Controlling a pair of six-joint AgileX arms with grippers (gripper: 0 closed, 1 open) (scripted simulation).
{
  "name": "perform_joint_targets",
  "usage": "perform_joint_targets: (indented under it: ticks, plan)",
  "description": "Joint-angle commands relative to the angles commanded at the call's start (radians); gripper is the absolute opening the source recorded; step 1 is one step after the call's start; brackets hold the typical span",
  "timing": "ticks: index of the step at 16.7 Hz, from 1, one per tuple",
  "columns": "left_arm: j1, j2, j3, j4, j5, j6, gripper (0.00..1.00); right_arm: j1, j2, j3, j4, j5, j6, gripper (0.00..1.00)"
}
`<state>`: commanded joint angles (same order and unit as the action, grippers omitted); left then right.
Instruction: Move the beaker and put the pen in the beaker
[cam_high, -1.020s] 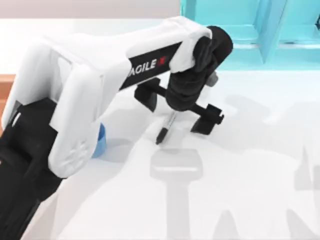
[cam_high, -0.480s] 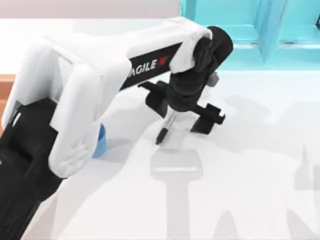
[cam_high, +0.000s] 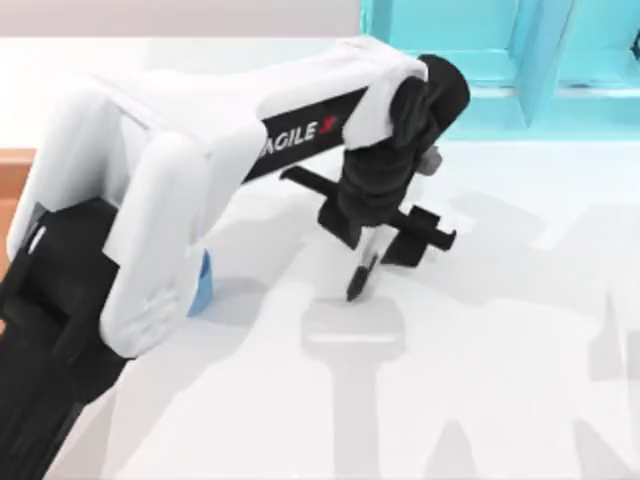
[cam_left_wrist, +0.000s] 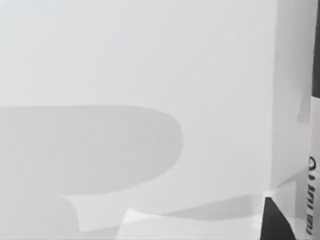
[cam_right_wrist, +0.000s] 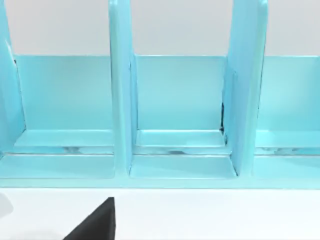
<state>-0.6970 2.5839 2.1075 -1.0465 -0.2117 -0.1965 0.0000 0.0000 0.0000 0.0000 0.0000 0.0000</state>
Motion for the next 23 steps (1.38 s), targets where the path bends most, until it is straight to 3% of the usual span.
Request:
perform_joint_targets:
  ticks: [4,5,16,23]
  plan:
    - [0.000,0.000,0.000,0.000,0.000,0.000,0.00,0.000,0.000,0.000,0.000,0.000,0.000,1.00]
    - [-0.025,-0.071,0.000,-0.023,0.069,-0.029,0.00,0.000,0.000,0.000,0.000,0.000,0.000,1.00]
    - [-0.165,-0.433,-0.241,-0.161,0.053,-0.173,0.00,0.000,0.000,0.000,0.000,0.000,0.000,1.00]
    - [-0.170,-0.458,-0.265,-0.160,0.052,-0.179,0.00,0.000,0.000,0.000,0.000,0.000,0.000,1.00]
